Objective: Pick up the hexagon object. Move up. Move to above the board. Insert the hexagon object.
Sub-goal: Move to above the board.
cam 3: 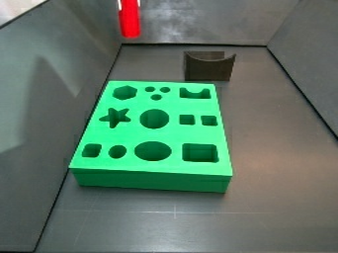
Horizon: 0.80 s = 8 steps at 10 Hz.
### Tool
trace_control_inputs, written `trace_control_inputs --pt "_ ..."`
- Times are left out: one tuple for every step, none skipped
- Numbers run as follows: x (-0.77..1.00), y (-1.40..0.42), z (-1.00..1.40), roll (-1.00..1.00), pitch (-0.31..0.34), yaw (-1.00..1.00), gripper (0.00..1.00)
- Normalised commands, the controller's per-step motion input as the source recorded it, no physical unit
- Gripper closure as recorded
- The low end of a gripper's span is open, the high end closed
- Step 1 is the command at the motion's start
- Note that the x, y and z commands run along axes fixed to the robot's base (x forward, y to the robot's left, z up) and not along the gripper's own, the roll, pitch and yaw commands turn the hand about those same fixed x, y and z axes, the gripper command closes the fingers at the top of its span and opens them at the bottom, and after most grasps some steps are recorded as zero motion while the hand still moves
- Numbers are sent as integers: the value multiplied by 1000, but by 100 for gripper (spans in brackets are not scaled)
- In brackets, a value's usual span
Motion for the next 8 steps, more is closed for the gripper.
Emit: trace_control_inputs --pt "17 -13 1000 109 101 42 100" --pt "15 -11 1000 108 98 36 100" --pt "10 -12 1000 114 96 32 100" --pt "4 -14 868 111 94 30 100" --pt "-1 -9 680 111 90 27 100" --pt "-2 -9 587 113 90 27 100" --pt "0 -7 396 118 90 30 100" --pt "-4 -6 250 121 92 29 100"
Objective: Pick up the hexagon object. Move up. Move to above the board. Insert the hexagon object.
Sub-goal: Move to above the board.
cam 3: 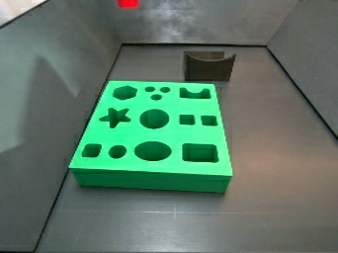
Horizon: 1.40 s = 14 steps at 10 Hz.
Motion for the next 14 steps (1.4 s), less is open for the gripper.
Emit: trace_control_inputs --pt "275 -1000 254 50 88 -1000 100" --pt "278 -1000 237 48 84 -1000 100" --pt "280 -1000 245 32 97 -1000 100" --pt "284 -1000 249 10 100 -1000 100" --pt "285 -1000 248 7 115 -1000 100" --pt "290 -1000 249 6 135 -1000 100" --pt "299 -1000 251 -14 179 -1000 100" --pt "309 -1000 251 -24 234 -1000 100" --pt "326 -1000 253 -34 251 -704 100" --pt "333 -1000 253 -42 238 -538 100" --pt "343 -1000 258 -31 206 -273 100" --pt "355 -1000 260 -32 180 -132 100" --pt "372 -1000 260 -18 151 -10 100" --pt "378 -1000 262 -20 140 -8 100"
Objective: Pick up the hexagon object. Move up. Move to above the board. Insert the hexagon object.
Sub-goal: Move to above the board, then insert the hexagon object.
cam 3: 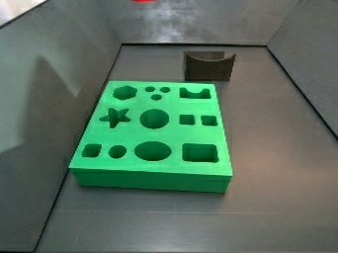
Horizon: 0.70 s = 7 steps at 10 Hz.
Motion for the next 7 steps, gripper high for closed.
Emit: trace_control_inputs --pt "340 -827 224 5 131 1 100" --pt "259 -564 155 8 125 3 100" --pt "161 -262 80 16 111 7 100" --pt "0 0 -20 0 0 0 100" --pt "0 71 -111 0 0 0 100" --pt "0 229 -163 -44 0 0 100" --pt "171 249 -257 -61 0 0 100"
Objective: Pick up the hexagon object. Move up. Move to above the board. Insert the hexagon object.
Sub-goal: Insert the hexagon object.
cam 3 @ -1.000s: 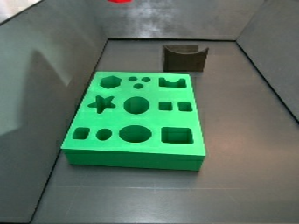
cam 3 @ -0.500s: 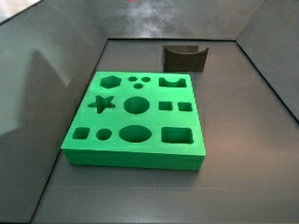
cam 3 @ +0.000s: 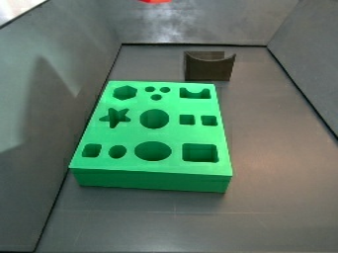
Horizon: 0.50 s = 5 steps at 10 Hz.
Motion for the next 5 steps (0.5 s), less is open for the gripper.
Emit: trace_control_inputs --pt "89 303 -277 -90 0 0 100" --pt "69 331 -311 -97 0 0 100" --pt "51 386 -411 -104 0 0 100" --pt "0 403 -469 -106 -1 0 100" --pt "0 397 -537 -120 -16 0 100"
